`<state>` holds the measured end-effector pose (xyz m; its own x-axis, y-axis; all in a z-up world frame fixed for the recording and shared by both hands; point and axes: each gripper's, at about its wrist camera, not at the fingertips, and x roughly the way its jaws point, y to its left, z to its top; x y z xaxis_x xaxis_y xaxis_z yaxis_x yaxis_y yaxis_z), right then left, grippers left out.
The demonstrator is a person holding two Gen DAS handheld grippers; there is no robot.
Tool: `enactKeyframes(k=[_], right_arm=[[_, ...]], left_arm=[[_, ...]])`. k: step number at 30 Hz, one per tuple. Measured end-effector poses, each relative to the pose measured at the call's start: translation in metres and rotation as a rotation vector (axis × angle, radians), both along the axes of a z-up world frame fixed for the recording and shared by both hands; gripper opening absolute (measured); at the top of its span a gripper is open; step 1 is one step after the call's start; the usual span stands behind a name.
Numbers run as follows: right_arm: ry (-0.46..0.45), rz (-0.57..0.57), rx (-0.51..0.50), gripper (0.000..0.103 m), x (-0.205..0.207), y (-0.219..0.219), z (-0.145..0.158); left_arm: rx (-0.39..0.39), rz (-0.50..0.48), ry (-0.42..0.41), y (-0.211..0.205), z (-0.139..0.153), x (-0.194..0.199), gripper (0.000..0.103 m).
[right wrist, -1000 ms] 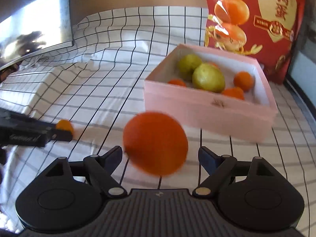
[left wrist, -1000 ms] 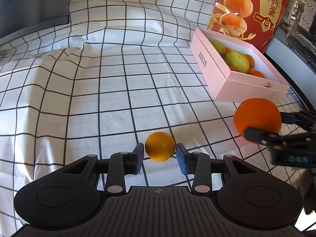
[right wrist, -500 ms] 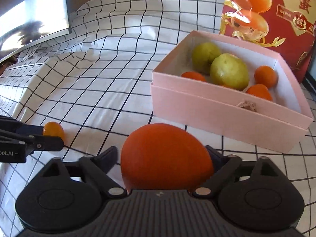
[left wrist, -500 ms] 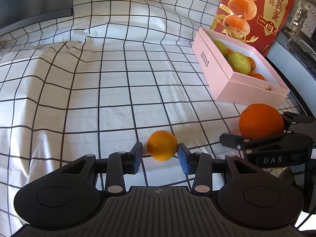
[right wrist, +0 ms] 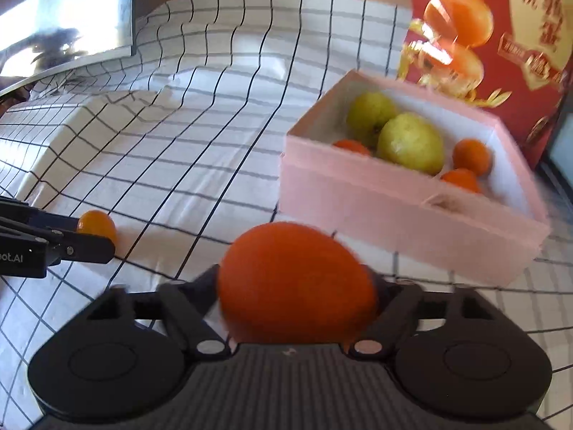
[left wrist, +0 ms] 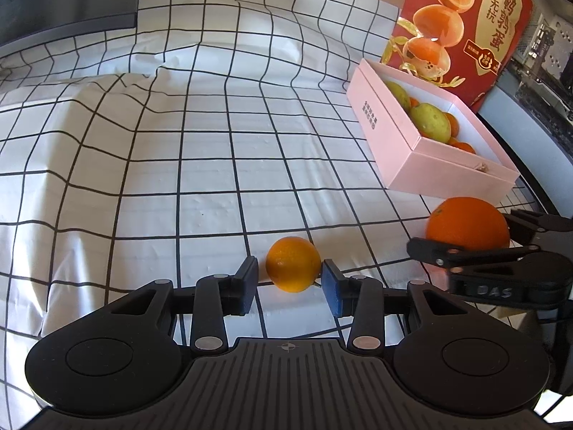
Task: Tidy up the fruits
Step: 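Lift the large orange with the right tool while the left tool grasps a tangerine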
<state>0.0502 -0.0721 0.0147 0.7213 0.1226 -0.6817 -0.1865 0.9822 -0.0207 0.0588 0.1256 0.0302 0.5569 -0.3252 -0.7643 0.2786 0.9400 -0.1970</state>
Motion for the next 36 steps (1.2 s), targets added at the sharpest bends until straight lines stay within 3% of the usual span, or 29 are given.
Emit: enactKeyframes(k=[6,18,26,33,36], right_arm=[[0.061,-0.017,0.114,0.074,-0.012,-0.018,0.005],[0.074,-0.026,0.135,0.073,-0.050,-0.027,0.010],[0.073,-0.023,0.125,0.073,-0.055,-0.028,0.011],[0.153,-0.062,0.248,0.073,-0.039,-0.045,0.011],[0.165,-0.095,0.238,0.073,-0.030,-0.044,0.014]], left_arm=[[0.021,-0.008,-0.001,-0.003,0.000,-0.001,0.043],[0.013,-0.032,0.020,-0.004,0.000,0.006,0.043],[0.003,0.001,0.055,-0.010,0.001,0.020,0.042],[0.024,-0.018,0.057,-0.026,0.001,0.035,0.042],[0.030,-0.028,0.060,-0.030,0.001,0.037,0.042]])
